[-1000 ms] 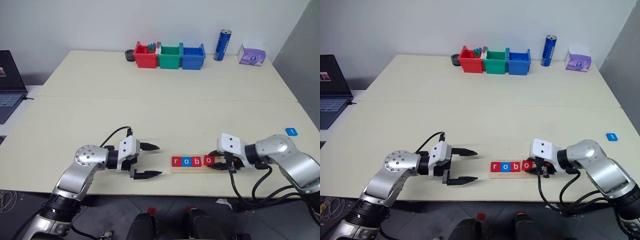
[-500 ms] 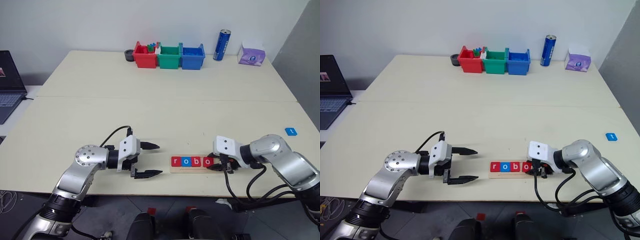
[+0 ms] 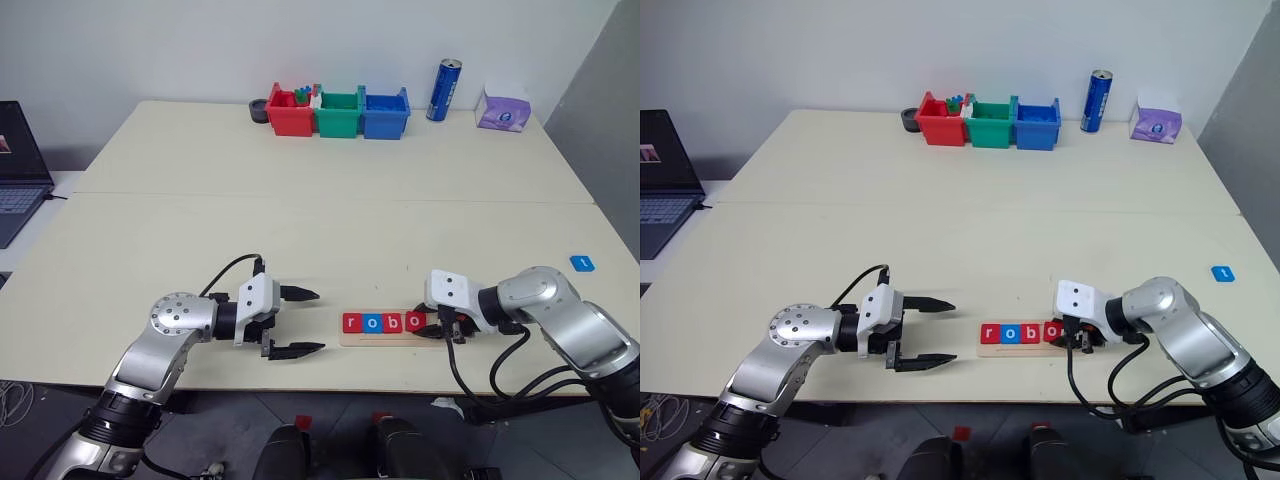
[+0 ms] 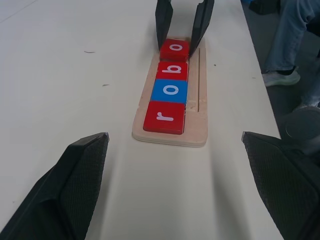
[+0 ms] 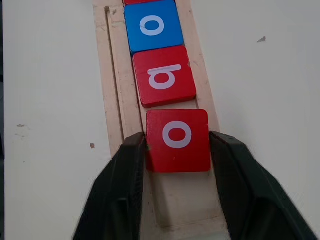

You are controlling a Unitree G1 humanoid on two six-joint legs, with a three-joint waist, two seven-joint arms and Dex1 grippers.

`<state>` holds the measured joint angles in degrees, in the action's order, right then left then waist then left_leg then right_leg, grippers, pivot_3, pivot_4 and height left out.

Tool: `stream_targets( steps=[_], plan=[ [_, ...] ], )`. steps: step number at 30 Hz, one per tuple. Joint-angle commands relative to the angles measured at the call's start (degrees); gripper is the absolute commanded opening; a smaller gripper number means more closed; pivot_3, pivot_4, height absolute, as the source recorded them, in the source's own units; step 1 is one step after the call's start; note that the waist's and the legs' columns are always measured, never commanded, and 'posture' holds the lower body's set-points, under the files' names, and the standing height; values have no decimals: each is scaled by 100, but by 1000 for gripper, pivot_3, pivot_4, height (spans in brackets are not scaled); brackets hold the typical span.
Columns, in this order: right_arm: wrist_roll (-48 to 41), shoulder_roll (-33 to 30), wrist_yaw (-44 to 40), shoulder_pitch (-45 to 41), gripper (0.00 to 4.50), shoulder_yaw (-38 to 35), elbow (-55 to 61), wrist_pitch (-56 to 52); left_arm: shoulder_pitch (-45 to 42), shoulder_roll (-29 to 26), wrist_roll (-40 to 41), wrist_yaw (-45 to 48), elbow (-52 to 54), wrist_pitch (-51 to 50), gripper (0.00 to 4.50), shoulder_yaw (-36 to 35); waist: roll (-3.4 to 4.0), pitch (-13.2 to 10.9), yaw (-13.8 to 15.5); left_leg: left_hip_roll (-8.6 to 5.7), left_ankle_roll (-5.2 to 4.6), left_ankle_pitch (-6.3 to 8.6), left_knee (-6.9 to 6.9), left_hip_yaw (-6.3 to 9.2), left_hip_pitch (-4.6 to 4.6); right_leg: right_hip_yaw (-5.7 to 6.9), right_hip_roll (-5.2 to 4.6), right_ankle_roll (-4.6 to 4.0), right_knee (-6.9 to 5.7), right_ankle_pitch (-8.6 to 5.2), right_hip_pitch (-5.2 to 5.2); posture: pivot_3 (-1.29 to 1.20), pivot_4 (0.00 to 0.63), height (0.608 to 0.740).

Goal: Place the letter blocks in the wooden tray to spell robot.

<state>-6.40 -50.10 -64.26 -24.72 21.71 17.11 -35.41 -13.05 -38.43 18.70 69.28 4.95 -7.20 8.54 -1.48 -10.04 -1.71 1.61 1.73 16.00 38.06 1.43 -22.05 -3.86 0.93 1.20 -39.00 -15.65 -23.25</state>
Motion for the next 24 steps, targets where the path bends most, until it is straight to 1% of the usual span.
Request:
stream_targets(
  steps=[1, 4, 5, 11, 14, 17, 19, 21, 24],
  plan=[
    [11, 14, -106, -135, 3212, -29, 85, 97, 4, 2, -4, -28, 173, 62, 4500, -38, 0, 0, 0, 0, 0, 0, 0, 0, 0, 0, 0, 0, 0, 0, 0, 0, 150, 740],
    [45, 22, -108, -143, 4294, -59, 111, 123, 14, 2, -2, -30, 188, 58, 4500, -34, 0, 0, 0, 0, 0, 0, 0, 0, 0, 0, 0, 0, 0, 0, 0, 0, 150, 740],
    [42, 25, -91, -147, 4485, -95, 134, 115, 20, 0, -2, -30, 195, 57, 4500, -33, 0, 0, 0, 0, 0, 0, 0, 0, 0, 0, 0, 0, 0, 0, 0, 0, 150, 740],
    [-342, -98, -2, 16, 4485, -709, 595, -251, 43, -24, 8, -28, 231, 45, 4500, -54, 0, 0, 3, 0, 0, 0, 0, 2, 0, 0, 0, -8, 0, 5, 0, 0, 150, 740],
    [-391, -25, 314, 278, 4485, -1017, 764, -393, 46, -34, 7, -24, 231, 43, 4500, -58, -1, 1, 7, 0, 0, 0, 0, 3, -2, 5, 0, -7, 0, 4, 1, 0, 150, 740],
    [-361, 181, 708, 405, 3913, -1166, 767, -495, 22, -30, 7, -15, 212, 37, 4500, -48, -1, 0, 3, 0, 0, 0, 0, 1, -1, 5, 0, -4, 0, 3, 2, 0, 150, 740],
    [-226, 293, 940, 409, 3229, -1103, 668, -423, -19, -19, -1, -5, 179, 38, 4500, -32, -1, 0, -6, -1, 0, 0, 0, 0, -1, 3, 0, -4, -2, 2, 1, 0, 150, 740],
    [-37, 369, 1129, 397, 2448, -968, 515, -261, -68, -8, -12, 11, 139, 48, 4500, -17, -1, 1, -12, 1, 0, 0, 0, 0, 1, 2, 2, 0, -2, 0, 1, 0, 150, 740],
    [145, 468, 1259, 354, 1392, -790, 375, -119, -104, 0, -22, 23, 106, 63, 4500, -8, -1, 1, -9, 0, 0, 0, 0, -2, 0, 3, 2, 1, -2, -1, 1, 0, 150, 740]
  ],
)
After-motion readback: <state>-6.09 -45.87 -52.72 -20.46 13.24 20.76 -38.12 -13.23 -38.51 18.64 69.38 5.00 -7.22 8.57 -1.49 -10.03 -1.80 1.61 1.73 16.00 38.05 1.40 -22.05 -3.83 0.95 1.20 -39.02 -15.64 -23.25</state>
